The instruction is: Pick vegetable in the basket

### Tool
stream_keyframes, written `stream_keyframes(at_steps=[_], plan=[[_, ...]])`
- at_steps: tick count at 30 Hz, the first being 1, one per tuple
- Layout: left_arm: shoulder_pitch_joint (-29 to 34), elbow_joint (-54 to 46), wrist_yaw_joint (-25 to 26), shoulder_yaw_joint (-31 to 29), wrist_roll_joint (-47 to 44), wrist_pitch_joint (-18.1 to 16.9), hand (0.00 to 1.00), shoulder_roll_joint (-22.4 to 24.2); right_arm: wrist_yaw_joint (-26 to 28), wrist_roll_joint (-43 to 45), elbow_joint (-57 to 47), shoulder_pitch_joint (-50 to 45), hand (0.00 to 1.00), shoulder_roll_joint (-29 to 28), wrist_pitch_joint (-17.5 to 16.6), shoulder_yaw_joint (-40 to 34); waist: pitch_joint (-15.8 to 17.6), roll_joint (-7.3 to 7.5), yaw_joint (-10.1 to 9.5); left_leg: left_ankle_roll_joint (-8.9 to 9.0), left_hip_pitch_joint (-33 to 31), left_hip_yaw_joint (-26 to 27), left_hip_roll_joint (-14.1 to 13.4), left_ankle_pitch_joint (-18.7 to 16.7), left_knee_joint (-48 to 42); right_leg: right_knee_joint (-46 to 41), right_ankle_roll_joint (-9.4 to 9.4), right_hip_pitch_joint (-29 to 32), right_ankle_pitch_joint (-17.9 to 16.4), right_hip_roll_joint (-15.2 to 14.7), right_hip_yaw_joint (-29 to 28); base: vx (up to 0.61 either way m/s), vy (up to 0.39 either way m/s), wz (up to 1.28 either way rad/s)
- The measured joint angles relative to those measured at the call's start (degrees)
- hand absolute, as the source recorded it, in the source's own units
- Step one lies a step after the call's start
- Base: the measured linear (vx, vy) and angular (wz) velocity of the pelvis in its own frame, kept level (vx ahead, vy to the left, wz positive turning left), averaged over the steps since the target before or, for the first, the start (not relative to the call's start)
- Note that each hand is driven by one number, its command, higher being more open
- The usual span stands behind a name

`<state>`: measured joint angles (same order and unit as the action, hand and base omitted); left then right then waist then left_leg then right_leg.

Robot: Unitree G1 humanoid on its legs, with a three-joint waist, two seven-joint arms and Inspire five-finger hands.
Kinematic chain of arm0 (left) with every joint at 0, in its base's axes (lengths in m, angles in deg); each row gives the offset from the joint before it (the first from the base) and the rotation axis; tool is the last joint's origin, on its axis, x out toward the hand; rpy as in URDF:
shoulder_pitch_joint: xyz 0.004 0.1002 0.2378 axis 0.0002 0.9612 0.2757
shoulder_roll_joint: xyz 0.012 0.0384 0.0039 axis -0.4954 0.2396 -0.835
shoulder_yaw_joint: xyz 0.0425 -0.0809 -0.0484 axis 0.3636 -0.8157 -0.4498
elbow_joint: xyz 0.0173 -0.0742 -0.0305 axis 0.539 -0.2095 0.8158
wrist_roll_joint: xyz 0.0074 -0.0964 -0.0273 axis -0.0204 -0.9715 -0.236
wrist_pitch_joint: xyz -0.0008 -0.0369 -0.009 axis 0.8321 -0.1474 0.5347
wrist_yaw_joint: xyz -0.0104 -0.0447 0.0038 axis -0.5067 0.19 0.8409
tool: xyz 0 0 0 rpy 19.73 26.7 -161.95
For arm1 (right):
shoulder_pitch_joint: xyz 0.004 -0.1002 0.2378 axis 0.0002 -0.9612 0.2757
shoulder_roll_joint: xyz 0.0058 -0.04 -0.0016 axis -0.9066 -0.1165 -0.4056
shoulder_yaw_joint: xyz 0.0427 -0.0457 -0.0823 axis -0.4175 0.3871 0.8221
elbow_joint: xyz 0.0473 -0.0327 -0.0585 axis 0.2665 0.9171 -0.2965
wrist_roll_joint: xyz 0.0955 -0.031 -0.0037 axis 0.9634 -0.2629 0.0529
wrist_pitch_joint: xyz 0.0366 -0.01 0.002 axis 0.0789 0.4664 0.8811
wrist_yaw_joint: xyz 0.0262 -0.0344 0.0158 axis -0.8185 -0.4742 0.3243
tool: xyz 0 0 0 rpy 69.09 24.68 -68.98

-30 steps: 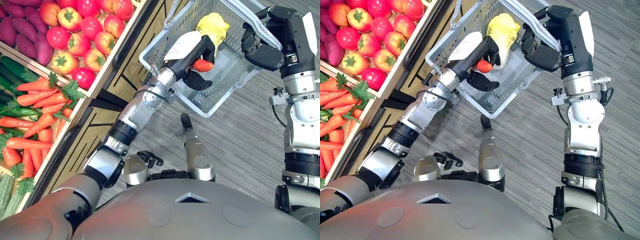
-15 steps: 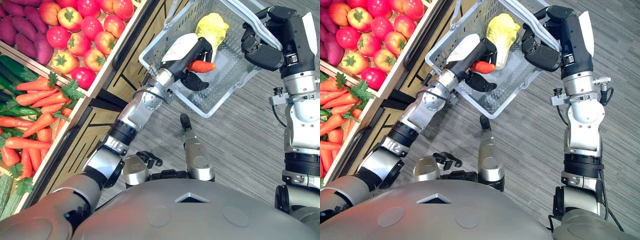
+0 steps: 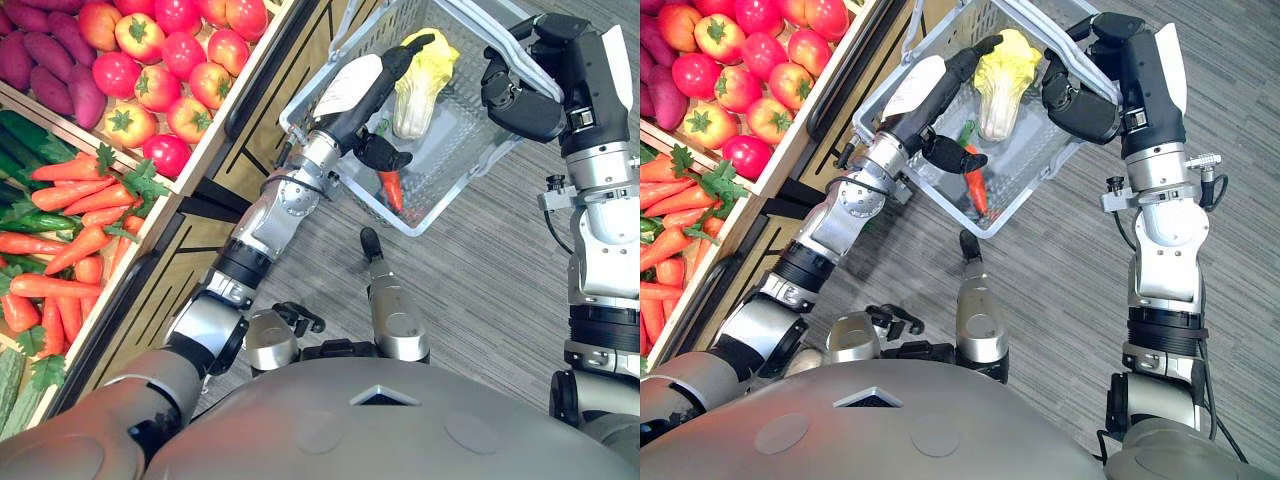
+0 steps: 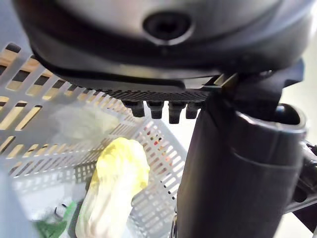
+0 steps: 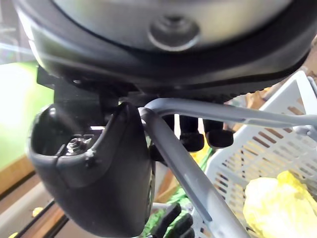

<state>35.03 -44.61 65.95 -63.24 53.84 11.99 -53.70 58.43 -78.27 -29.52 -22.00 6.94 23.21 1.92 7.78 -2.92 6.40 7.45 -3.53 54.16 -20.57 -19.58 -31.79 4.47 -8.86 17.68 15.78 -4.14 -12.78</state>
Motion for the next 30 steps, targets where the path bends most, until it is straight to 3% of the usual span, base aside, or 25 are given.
stream_keyframes(at_steps=[13, 23, 30], plan=[[0.39, -0.49, 0.00, -0.10, -0.50, 0.00, 1.00, -0.02, 0.00, -0.02, 0.00, -0.20, 0.00, 0.00, 0.00, 0.00, -0.01, 0.01, 0.01, -0.05, 0.02, -0.72, 0.03, 0.03, -0.02, 0.00, -0.02, -0.51, 0.01, -0.16, 0.55, 0.00, 0.000, 0.02], [9.97, -19.58, -3.36, -1.74, -7.92, -0.34, 1.00, -2.50, -0.55, -1.33, 0.45, -2.78, 0.00, -0.01, 0.00, -1.33, -0.06, -0.02, -0.19, -0.51, -0.97, -2.57, 0.27, 0.25, -0.14, 0.01, -0.02, -0.92, 0.01, -0.88, 2.35, 0.00, 0.004, 0.09], [16.36, -35.03, -5.09, -1.83, -16.68, -4.39, 1.00, -5.79, -1.90, -5.25, 7.47, -4.53, 0.00, -0.05, -0.01, -1.72, -0.36, -0.06, -1.69, -1.07, -2.59, -5.81, 0.16, 0.41, -1.03, 0.03, 0.12, -1.87, -0.15, -1.58, 5.12, -0.02, -0.006, 0.19]])
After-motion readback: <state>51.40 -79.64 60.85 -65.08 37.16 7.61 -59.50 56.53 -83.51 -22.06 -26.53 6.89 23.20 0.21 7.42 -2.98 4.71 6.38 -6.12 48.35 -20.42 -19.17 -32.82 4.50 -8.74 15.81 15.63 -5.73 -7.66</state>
